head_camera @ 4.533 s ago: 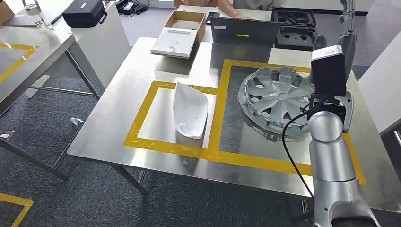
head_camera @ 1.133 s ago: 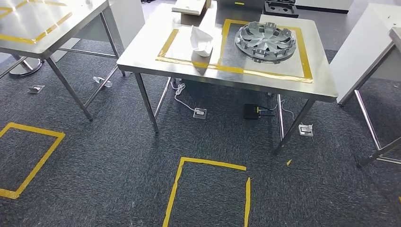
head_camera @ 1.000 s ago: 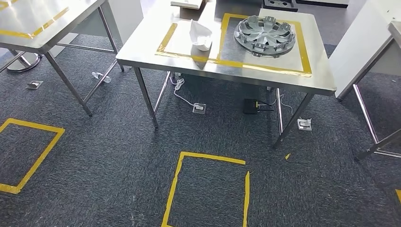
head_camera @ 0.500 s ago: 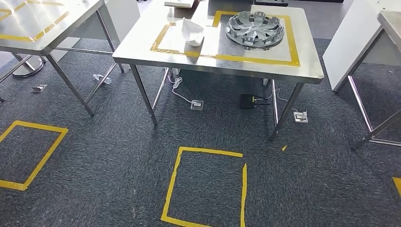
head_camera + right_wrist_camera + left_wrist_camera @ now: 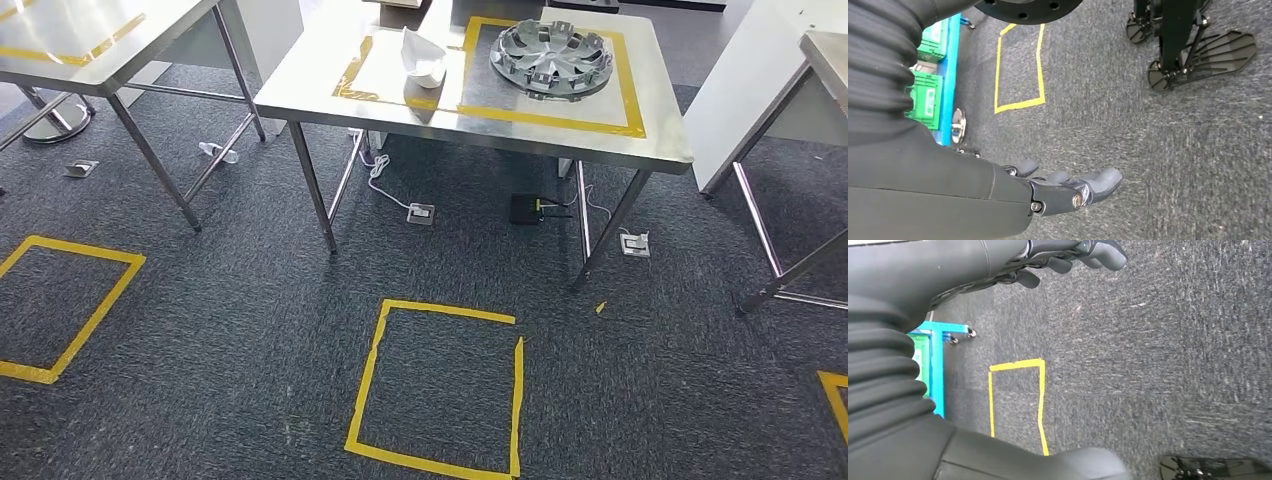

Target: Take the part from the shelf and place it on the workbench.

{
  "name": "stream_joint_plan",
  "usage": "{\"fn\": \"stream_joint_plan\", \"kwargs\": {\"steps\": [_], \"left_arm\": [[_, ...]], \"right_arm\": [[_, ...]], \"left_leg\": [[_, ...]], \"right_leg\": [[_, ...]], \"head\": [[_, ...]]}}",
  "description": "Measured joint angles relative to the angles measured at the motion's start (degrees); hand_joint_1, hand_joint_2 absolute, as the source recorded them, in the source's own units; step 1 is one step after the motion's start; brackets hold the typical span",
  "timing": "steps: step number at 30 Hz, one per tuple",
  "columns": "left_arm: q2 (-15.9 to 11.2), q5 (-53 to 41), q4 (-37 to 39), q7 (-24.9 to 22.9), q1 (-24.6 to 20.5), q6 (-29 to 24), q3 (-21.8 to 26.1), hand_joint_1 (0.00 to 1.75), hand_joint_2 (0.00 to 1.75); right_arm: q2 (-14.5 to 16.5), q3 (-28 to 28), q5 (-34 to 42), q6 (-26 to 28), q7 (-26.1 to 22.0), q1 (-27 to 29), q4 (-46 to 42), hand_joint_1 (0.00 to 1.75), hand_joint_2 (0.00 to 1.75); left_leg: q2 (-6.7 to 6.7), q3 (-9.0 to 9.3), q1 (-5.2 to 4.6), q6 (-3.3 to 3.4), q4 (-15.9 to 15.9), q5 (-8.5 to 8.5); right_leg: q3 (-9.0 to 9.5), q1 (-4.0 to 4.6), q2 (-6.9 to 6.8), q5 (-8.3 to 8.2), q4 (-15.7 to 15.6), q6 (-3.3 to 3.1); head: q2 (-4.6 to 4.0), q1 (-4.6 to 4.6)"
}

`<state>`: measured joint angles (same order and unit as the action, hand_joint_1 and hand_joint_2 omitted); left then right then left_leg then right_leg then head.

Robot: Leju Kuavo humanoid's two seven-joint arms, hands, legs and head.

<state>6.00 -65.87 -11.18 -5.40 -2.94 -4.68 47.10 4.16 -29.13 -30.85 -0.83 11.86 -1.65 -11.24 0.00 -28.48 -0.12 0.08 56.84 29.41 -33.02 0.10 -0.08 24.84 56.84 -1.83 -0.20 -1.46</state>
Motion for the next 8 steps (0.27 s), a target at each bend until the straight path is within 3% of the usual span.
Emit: {"fn": "stream_joint_plan", "kwargs": {"steps": [8], "left_arm": [[-0.9, 11.9, -1.8, 1.0, 1.9, 0.7, -7.8, 0.0, 1.75]], "right_arm": [[-0.6, 4.5, 5.5, 0.1, -2.1, 1.8, -1.3, 0.0, 1.75]], "left_leg": [[0.03, -0.48, -0.12, 0.26, 0.5, 0.01]], "right_leg": [[-0.25, -0.16, 0.02, -0.36, -0.1, 1.67]], "head": [[0.0, 0.02]]}}
